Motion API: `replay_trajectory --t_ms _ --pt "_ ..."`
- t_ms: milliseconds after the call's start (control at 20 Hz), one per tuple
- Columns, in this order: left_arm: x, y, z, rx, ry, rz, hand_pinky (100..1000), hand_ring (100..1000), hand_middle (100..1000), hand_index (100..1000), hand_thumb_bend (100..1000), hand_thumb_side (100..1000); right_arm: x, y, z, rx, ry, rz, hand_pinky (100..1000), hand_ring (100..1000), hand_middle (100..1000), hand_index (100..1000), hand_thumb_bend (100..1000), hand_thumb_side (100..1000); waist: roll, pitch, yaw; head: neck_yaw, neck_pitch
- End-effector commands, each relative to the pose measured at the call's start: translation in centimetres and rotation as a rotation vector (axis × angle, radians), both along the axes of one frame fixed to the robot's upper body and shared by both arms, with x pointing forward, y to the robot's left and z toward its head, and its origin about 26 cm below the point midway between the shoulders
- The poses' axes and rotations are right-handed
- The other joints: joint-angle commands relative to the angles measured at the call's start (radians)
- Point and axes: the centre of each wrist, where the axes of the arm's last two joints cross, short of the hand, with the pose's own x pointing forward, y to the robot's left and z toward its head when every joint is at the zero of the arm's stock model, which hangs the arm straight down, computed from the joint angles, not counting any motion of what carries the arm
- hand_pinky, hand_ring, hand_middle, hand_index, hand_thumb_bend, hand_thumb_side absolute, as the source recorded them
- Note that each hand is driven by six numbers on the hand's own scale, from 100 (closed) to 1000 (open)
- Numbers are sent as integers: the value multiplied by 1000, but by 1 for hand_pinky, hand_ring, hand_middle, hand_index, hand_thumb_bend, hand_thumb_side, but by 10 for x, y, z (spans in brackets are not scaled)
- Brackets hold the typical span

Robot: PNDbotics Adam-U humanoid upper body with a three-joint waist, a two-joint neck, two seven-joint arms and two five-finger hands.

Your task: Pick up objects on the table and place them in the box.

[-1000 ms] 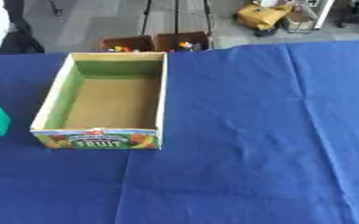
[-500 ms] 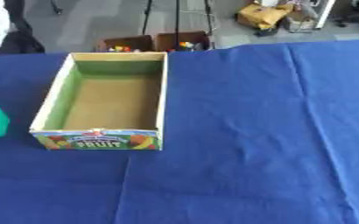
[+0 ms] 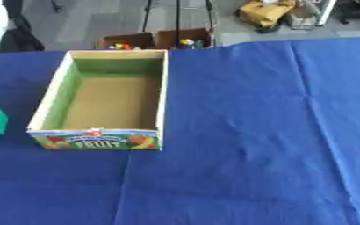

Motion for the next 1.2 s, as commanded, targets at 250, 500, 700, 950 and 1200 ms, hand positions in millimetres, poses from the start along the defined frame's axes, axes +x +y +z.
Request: replay_trajectory --t_ms 250,500,700,950,1200 --pt "-4 3 14 3 -3 -5 761 802 865 1000 331 526 -6 -3 10 -18 -36 -10 698 701 481 690 100 785 -3 -15 -1 5 -10" --pt "-4 1 17 -3 -17 5 684 738 790 968 210 469 -6 -3 10 -12 -36 -11 698 701 480 691 100 784 -4 -15 -1 6 -8" --pt "-4 1 16 0 -27 13 613 665 730 905 100 430 -6 -3 10 -4 -37 -13 699 700 480 691 100 780 -4 -14 -1 7 -9" --pt "-3 2 15 -9 -38 19 580 631 704 882 100 414 -6 -4 10 4 -36 -16 700 701 478 691 100 777 -3 -16 0 7 -8" --pt "-3 0 20 -24 -58 15 551 606 685 855 100 443 -6 -4 8 13 -30 -21 701 700 477 692 100 773 -1 -22 4 6 -2"
